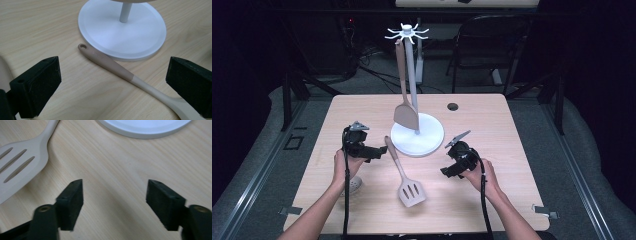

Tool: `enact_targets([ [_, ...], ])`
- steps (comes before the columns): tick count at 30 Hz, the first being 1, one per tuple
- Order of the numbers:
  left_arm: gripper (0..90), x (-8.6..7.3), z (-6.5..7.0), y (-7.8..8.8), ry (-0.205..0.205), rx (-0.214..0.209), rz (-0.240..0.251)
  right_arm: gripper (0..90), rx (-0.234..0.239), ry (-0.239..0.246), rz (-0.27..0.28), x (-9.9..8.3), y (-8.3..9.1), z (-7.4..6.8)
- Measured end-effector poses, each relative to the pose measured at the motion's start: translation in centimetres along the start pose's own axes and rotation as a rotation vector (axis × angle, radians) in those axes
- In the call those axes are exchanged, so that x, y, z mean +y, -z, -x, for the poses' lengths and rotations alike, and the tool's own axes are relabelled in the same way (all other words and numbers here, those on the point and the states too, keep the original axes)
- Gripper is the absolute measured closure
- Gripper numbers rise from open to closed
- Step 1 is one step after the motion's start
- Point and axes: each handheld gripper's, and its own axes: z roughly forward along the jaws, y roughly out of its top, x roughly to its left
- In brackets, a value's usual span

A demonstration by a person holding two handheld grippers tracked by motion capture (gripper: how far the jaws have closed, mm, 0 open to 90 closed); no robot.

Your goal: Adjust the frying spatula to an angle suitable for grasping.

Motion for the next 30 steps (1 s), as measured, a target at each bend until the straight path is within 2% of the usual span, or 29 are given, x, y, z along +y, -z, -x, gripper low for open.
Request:
enact_targets([
  [1, 0.0, -0.1, 0.1, -0.1, 0.006, -0.002, -0.002, 35.8, -0.001, 0.007, -0.016, 0.0, -0.1, 0.0],
  [2, 0.0, -0.1, 0.1, -0.1, 0.003, -0.003, -0.009, 40.9, 0.012, 0.002, -0.01, 0.0, -0.2, -0.2],
  [4, 0.0, -0.1, 0.2, -0.3, -0.004, 0.002, -0.015, 60.9, 0.039, 0.016, -0.013, 0.1, -0.1, -0.5],
  [5, 0.0, -0.2, 0.3, -0.4, -0.006, 0.005, -0.019, 67.3, 0.057, 0.018, 0.004, 0.2, 0.0, -0.8],
  [6, 0.0, -0.2, 0.3, -0.5, -0.014, 0.007, -0.03, 72.5, 0.068, 0.029, 0.01, 0.3, 0.1, -1.1],
  [9, 0.0, -0.4, 0.2, -0.7, -0.003, 0.004, -0.032, 81.9, 0.107, 0.066, 0.023, 0.6, 0.3, -2.4],
  [14, 0.0, -0.6, 0.0, -1.0, 0.008, -0.005, -0.038, 85.0, 0.169, 0.099, 0.079, 1.1, 0.4, -4.4],
  [18, 0.0, -0.6, 0.1, -1.3, 0.017, -0.009, -0.053, 86.4, 0.212, 0.129, 0.095, 1.7, 0.4, -6.4],
  [19, 0.1, -0.6, 0.1, -1.3, 0.017, -0.009, -0.053, 86.4, 0.212, 0.129, 0.095, 1.7, 0.4, -6.4],
  [20, 0.1, -0.6, 0.2, -1.4, 0.019, -0.012, -0.057, 87.0, 0.241, 0.146, 0.092, 1.9, 0.1, -7.5],
  [23, 0.1, -0.7, 0.4, -1.6, 0.015, -0.014, -0.066, 87.0, 0.269, 0.186, 0.064, 2.0, -0.9, -9.1],
  [25, 0.2, -0.8, 0.6, -1.7, 0.018, -0.012, -0.068, 87.0, 0.269, 0.222, 0.019, 2.1, -1.5, -9.9],
  [30, 0.5, -1.0, 0.4, -2.0, 0.041, -0.033, -0.067, 87.0, 0.285, 0.246, -0.035, 1.9, -2.9, -10.9],
])
